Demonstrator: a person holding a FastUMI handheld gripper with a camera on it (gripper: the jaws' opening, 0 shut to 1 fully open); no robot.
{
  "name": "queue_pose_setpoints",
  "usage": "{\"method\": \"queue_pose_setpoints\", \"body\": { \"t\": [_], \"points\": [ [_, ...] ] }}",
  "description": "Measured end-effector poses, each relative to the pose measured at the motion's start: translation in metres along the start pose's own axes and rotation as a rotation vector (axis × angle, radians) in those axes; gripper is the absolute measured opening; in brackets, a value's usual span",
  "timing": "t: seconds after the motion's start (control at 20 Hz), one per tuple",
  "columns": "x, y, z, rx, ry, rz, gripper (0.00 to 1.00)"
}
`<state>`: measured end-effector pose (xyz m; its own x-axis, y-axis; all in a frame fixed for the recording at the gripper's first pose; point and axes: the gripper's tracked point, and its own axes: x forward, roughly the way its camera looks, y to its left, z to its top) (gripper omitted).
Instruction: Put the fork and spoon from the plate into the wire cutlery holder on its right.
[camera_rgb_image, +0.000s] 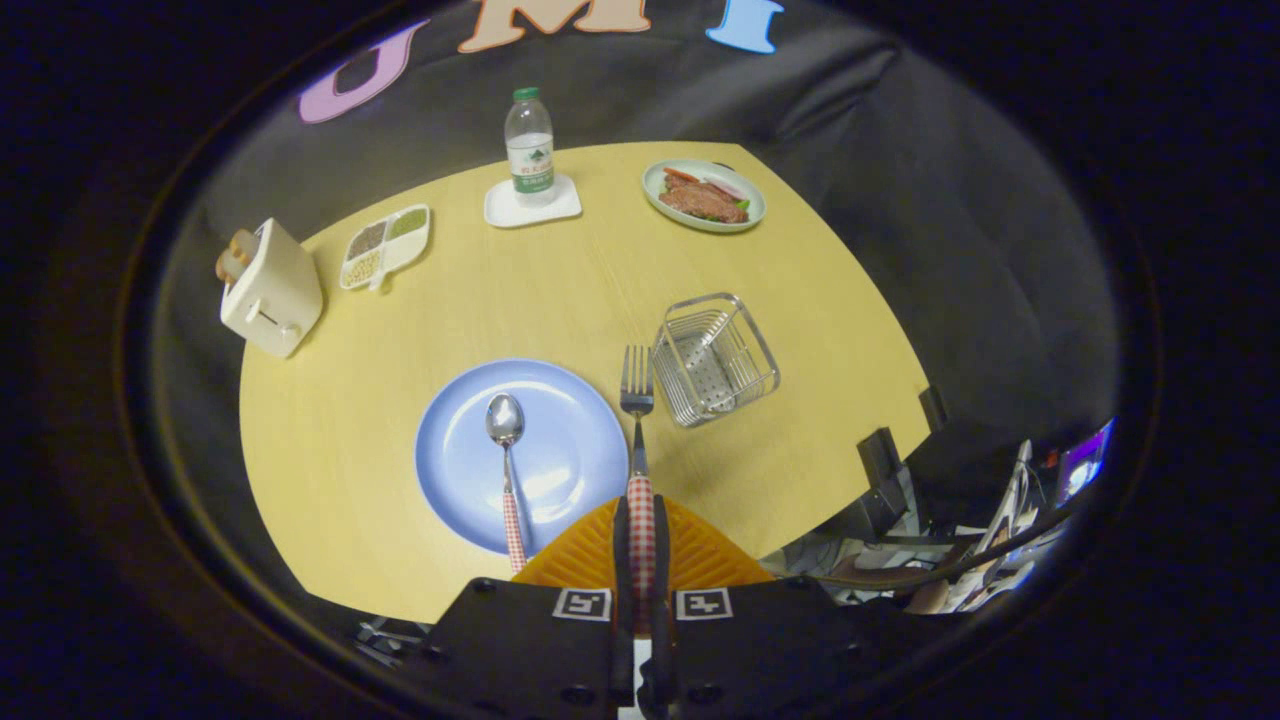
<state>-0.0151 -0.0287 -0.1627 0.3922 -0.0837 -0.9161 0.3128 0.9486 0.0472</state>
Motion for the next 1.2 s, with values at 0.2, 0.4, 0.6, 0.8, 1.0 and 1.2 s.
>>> {"method": "queue_pose_setpoints", "body": {
  "t": [0.2, 0.4, 0.6, 0.8, 1.0, 1.2],
  "points": [
    [0.006, -0.026, 0.022, 0.004, 0.102, -0.029, 0.1],
    [0.022, -0.042, 0.027, 0.039, 0.224, -0.032, 0.1],
    [0.049, -0.043, 0.029, 0.024, 0.338, -0.005, 0.09],
    [0.07, -0.038, 0.036, -0.01, 0.406, 0.016, 0.09],
    [0.086, -0.036, 0.043, -0.054, 0.435, 0.031, 0.1],
    [0.089, -0.042, 0.045, -0.059, 0.423, 0.005, 0.16]
  ]
}}
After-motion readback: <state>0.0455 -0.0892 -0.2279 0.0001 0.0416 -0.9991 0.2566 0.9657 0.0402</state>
